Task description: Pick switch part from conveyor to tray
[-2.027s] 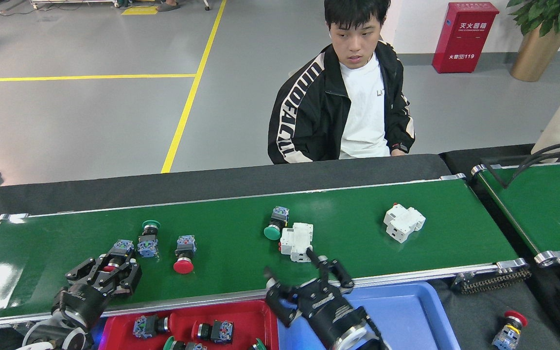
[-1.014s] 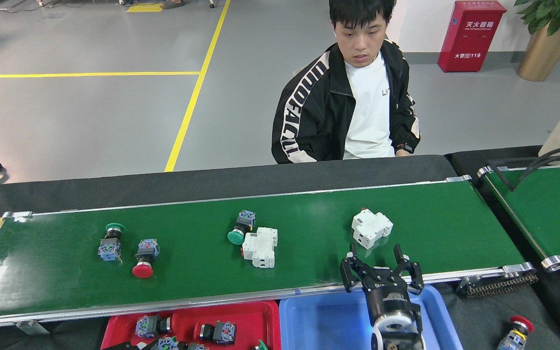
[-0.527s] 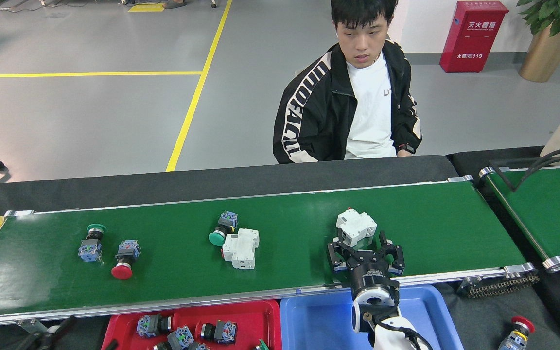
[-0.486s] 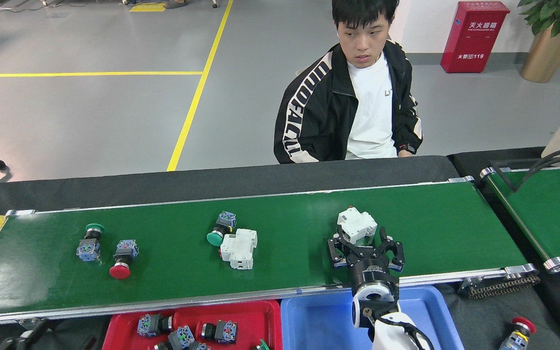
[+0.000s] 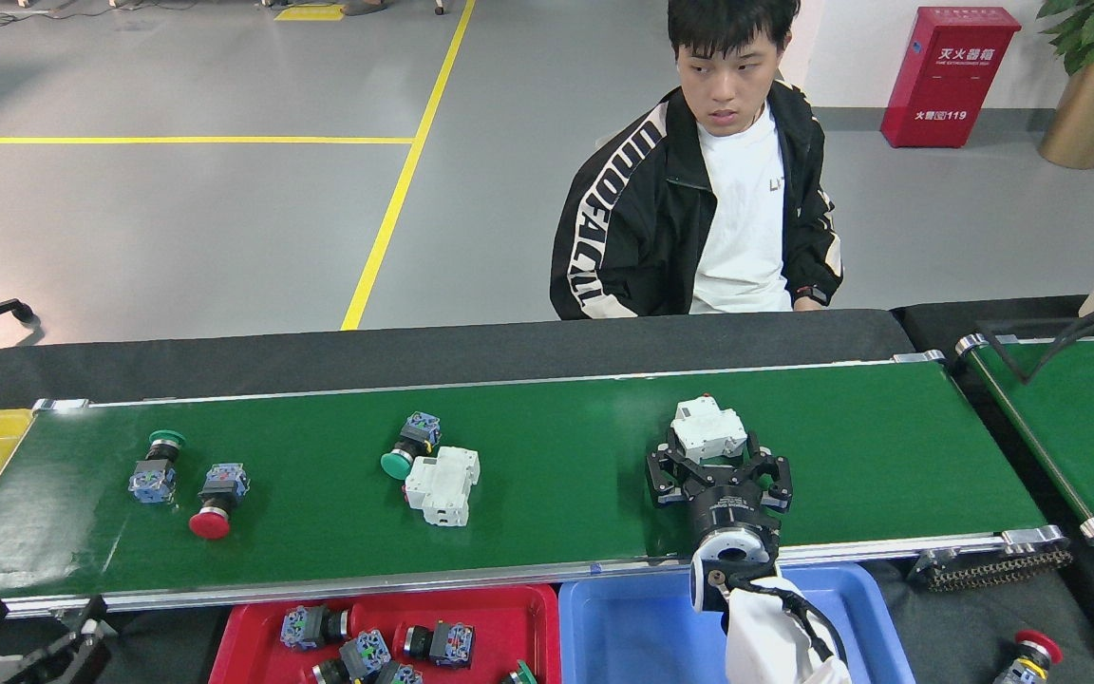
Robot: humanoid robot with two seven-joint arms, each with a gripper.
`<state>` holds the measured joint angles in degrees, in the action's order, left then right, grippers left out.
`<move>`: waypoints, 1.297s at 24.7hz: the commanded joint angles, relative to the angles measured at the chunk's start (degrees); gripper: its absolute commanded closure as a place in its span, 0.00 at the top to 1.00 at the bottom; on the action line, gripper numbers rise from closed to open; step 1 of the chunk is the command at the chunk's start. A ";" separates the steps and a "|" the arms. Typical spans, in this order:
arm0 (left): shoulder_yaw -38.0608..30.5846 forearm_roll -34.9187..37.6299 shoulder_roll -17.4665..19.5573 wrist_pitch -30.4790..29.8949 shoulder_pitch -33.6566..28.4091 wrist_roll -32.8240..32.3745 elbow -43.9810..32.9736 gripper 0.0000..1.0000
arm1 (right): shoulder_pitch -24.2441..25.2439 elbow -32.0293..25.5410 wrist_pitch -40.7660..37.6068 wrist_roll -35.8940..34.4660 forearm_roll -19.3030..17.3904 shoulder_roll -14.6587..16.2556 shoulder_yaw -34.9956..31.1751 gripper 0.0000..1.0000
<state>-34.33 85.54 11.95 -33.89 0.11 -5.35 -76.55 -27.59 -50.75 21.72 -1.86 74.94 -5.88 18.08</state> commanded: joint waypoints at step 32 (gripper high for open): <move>29.67 -10.21 16.70 10.25 32.76 10.71 49.21 0.06 | 39.63 -37.84 -63.64 -3.59 -7.08 21.35 -19.57 0.78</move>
<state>-4.53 76.48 27.55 -22.07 32.54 4.83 -26.54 12.38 -87.85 -41.00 -5.68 68.16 15.39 -0.65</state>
